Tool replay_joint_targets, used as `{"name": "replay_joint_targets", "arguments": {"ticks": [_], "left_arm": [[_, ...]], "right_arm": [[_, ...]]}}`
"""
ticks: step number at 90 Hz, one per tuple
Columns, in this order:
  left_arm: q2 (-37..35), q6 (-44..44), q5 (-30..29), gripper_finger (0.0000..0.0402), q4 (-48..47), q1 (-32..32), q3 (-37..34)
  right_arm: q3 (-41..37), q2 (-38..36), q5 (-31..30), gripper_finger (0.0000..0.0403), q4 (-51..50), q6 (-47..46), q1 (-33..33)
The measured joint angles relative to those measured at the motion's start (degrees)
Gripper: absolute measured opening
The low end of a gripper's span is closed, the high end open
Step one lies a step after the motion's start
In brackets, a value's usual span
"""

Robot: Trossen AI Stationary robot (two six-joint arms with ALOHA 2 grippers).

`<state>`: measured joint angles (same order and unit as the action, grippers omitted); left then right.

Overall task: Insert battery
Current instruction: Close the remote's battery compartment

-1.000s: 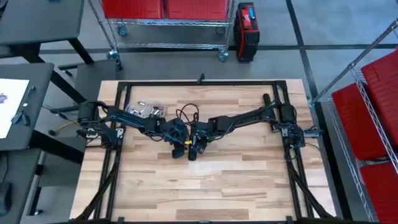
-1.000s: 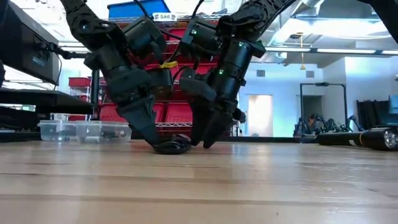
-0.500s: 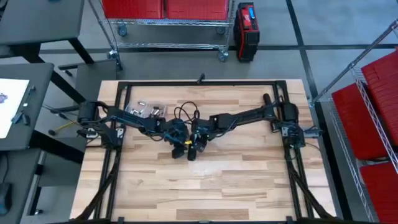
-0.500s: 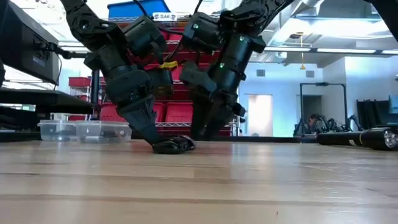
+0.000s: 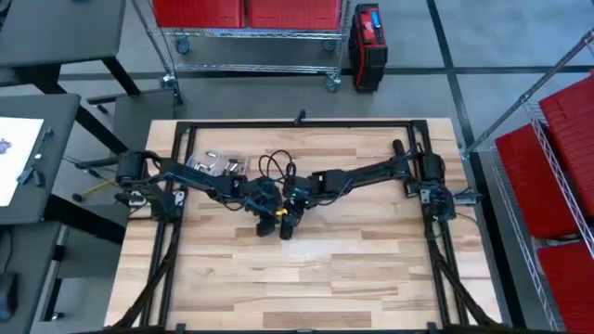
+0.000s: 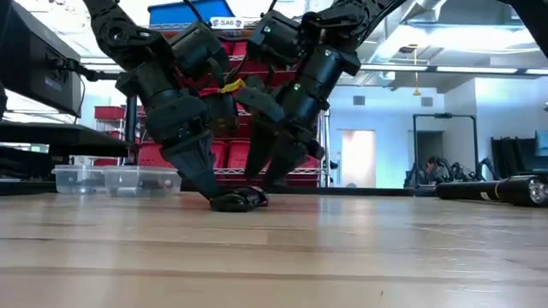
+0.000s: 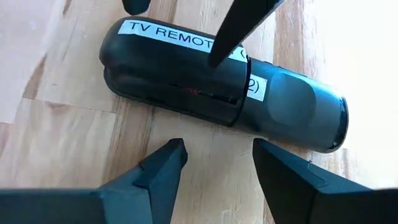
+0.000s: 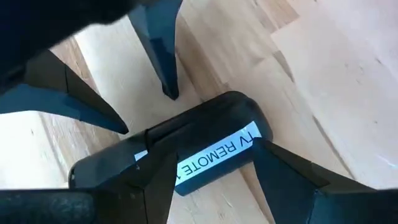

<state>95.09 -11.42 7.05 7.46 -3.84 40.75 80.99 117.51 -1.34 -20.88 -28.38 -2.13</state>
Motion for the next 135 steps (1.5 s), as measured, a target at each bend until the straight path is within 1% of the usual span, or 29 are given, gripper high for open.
{"name": "replay_joint_targets", "arguments": {"ticks": [12, 19, 24, 28, 32, 42, 52, 58, 71, 78, 92, 123, 135], "left_arm": [[-0.1, 0.0, 0.1, 0.0179, -0.4, 0.0, 0.0], [-1.8, 0.3, 0.1, 0.0179, -3.2, 0.0, 0.0], [-4.4, 0.9, 0.5, 0.0179, -9.0, 0.0, 0.4], [-7.5, 1.6, 0.7, 0.0179, -15.2, 0.0, 1.3], [-10.9, 3.0, 0.3, 0.0179, -19.2, 0.0, 2.3], [-18.5, 6.6, -3.0, 0.0179, -23.3, 0.3, 1.9], [-21.8, 8.2, -6.9, 0.0179, -23.3, 0.3, 0.9], [-22.2, 8.6, -7.4, 0.0179, -22.7, 0.3, 0.9], [-21.7, 7.4, -7.4, 0.0179, -21.7, 0.3, 0.9], [-21.7, 7.2, -7.4, 0.0179, -22.2, 0.3, 0.9], [-21.7, 7.3, -7.4, 0.0179, -22.1, 0.3, 0.9], [-21.8, 7.2, -7.4, 0.0179, -22.2, 0.3, 0.9], [-21.8, 7.1, -7.4, 0.0179, -22.2, 0.3, 0.9]], "right_arm": [[0.0, 0.0, -0.1, 0.0188, 0.2, 1.4, 0.0], [0.0, 0.0, -0.1, 0.0184, 0.1, 1.4, 0.0], [0.0, 0.0, 0.0, 0.0182, -0.5, 1.4, 0.0], [0.0, 0.0, 0.1, 0.0180, -1.2, 1.3, 0.0], [0.0, 0.0, 0.1, 0.0179, -1.5, 0.7, 0.1], [0.0, 0.0, 0.0, 0.0178, -1.0, 0.5, 0.9], [0.0, 0.1, 0.0, 0.0178, 0.6, 0.5, 1.4], [0.1, 1.2, -0.1, 0.0178, 3.5, 0.3, 1.6], [0.3, 2.4, -0.5, 0.0178, 6.2, -0.8, 1.6], [0.2, 2.3, -0.3, 0.0178, 6.1, -1.2, 1.6], [0.1, 2.6, -0.3, 0.0178, 9.4, -1.2, 1.6], [0.2, 2.2, 0.1, 0.0178, 7.8, -1.3, 1.9], [2.6, 2.2, 0.8, 0.0178, 5.1, -1.1, 1.9]]}}
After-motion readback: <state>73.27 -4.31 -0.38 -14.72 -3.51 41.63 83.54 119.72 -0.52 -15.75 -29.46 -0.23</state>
